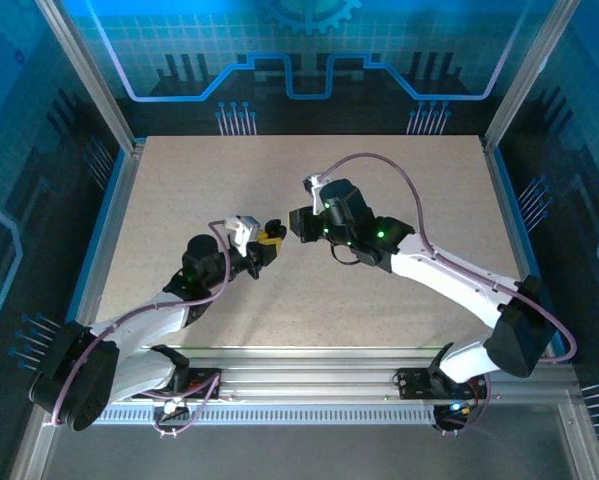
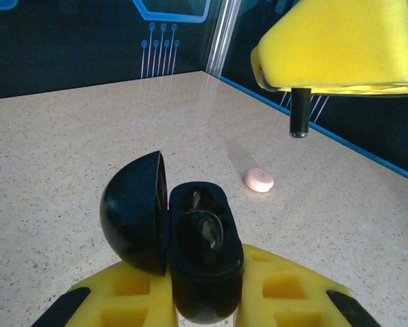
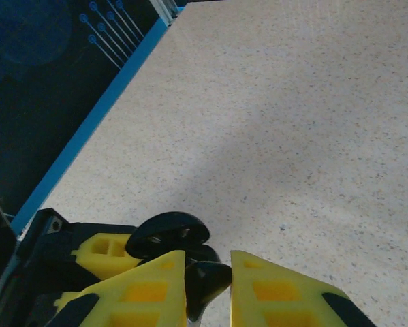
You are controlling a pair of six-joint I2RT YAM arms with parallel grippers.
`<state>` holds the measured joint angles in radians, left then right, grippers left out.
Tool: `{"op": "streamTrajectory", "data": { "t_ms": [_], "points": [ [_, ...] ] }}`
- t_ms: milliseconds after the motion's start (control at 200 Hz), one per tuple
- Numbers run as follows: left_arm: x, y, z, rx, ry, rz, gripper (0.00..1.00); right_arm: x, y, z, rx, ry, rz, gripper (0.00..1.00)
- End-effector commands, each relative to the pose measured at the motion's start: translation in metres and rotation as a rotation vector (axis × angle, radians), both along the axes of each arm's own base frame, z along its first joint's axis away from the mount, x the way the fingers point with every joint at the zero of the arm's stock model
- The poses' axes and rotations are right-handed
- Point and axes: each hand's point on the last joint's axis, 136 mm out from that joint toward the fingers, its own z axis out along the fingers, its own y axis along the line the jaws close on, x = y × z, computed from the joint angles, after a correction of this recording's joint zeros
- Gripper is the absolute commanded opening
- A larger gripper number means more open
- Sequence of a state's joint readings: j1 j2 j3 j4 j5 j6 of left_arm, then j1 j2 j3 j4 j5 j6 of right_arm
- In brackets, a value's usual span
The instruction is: Insert the wireless bluetooth earbuds into the charging case
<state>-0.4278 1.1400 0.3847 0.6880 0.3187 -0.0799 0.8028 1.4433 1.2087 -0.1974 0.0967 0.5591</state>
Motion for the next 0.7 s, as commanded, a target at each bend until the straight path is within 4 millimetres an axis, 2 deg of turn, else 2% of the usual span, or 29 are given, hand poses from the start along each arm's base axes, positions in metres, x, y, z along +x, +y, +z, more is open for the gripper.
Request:
{"op": "streamTrajectory", "data": {
  "t_ms": [0, 275, 695],
  "points": [
    [-0.002, -0.003, 0.01, -0.028, -0.033, -0.028, 0.11, 0.001, 0.013, 0.007, 0.04, -0.021, 0.015, 0.19],
    [-0.003, -0.003, 0.014, -0.029, -0.04, -0.033, 0.11, 0.003, 0.026, 0.0, 0.031, -0.012, 0.037, 0.19],
    [-0.007, -0.002, 0.019, -0.028, -0.051, -0.034, 0.11, 0.008, 0.032, -0.008, 0.02, -0.009, 0.037, 0.19]
  ]
}}
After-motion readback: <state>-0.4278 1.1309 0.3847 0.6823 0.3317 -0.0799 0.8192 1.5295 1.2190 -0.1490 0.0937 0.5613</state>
